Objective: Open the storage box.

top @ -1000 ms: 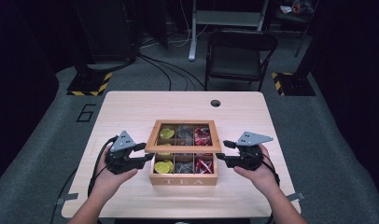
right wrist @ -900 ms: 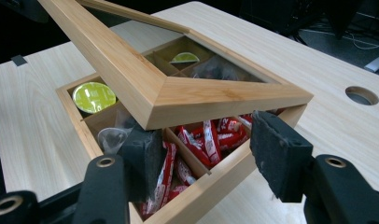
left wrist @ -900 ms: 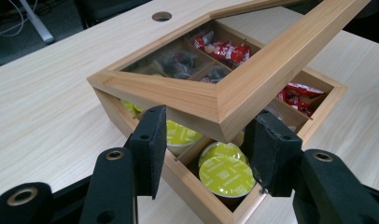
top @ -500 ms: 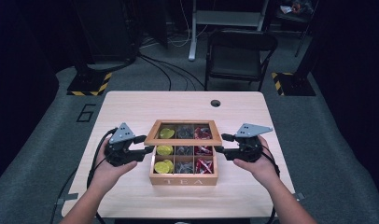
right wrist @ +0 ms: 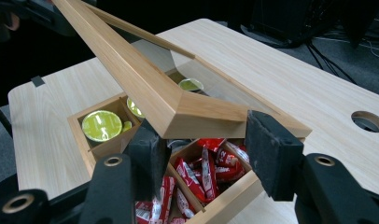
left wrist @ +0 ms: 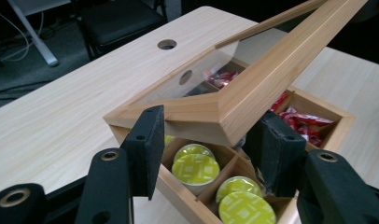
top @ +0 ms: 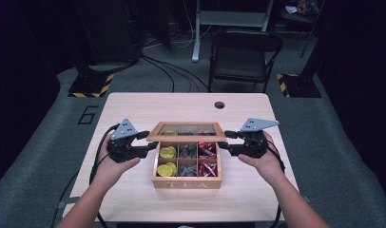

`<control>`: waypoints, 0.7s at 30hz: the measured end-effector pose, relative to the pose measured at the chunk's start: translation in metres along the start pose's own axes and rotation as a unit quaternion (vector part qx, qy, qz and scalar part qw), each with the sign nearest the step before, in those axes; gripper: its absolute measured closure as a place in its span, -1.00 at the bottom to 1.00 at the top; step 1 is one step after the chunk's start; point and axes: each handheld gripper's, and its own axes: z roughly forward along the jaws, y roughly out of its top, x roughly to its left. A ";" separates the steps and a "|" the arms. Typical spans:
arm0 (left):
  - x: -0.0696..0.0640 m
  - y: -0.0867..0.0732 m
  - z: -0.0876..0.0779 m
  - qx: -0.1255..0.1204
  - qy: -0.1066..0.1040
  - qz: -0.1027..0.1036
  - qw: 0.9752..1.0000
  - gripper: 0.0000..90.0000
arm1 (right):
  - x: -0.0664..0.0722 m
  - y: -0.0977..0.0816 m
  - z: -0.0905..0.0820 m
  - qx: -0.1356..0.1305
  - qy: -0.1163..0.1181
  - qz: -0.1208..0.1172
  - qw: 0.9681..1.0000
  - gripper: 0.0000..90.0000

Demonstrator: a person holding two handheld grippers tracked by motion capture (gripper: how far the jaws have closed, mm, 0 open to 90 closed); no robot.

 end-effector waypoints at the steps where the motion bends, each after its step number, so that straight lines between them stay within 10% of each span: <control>1: 0.002 0.000 0.002 0.003 0.001 0.003 1.000 0.06 | -0.001 0.001 0.000 -0.001 0.000 -0.002 1.000 0.06; 21: 0.029 -0.001 0.032 -0.018 0.011 -0.028 0.999 0.21 | -0.007 0.018 0.001 -0.010 -0.005 -0.001 1.000 0.08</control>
